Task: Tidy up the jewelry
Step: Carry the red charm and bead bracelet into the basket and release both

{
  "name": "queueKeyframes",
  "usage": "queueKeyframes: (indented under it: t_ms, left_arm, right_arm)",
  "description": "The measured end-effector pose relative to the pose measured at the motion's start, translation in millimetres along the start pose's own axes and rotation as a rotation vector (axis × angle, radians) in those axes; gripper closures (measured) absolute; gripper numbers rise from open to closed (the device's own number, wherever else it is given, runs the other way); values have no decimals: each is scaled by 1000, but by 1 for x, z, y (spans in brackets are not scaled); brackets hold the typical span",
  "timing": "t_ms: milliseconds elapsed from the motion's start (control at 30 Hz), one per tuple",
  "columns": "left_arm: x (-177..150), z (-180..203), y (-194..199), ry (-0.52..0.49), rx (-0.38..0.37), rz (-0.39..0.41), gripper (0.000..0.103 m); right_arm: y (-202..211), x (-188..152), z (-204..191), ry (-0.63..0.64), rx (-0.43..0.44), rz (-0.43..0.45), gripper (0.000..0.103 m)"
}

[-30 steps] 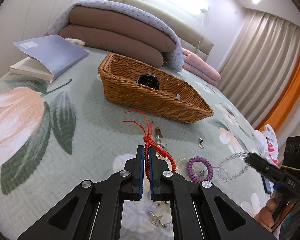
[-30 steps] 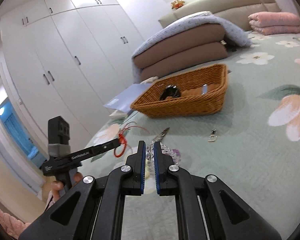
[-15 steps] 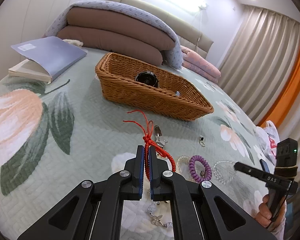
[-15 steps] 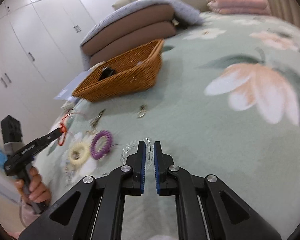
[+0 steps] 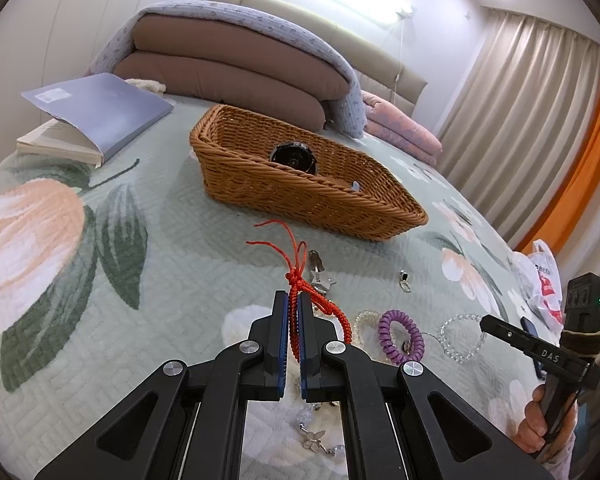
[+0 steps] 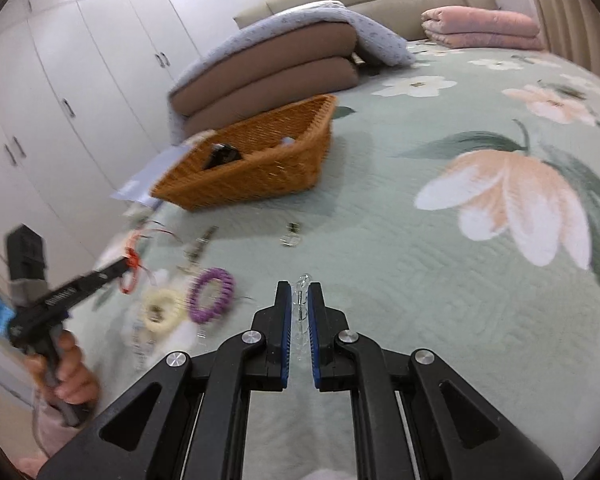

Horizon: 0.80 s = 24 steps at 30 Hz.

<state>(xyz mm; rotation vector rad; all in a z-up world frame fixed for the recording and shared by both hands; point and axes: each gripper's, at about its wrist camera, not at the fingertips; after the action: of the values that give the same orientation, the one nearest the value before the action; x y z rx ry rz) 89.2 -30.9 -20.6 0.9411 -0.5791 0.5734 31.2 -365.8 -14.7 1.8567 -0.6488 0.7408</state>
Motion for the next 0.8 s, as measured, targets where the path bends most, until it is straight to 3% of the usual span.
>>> queueKeyframes:
  t_ms: [167,400,633,800]
  left_arm:
    - [8,7,7,-7,-33,17,99]
    - [71,36,11,-74,-34,55,99]
    - [126,56,-37,-105,-13,62,99]
    - [136,52,-84,-102,35,35,99]
  right_arm:
    - [12,29,-14,-1,51,62,93]
    - [10,105,-44,68,49,174,93]
    - [-59,165,-42,60,61,195,93]
    - [-111,170,-36,61,69,143,93]
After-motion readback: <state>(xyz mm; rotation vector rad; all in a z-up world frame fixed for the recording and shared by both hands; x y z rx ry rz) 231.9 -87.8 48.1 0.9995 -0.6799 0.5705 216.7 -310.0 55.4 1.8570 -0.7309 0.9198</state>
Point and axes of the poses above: each gripper's, at about its wrist camera, not at the fingertips, and y roughly against the way its jaws point, z to its right, x to its top, and after that the axes turned 6 degrees about y, right-handed
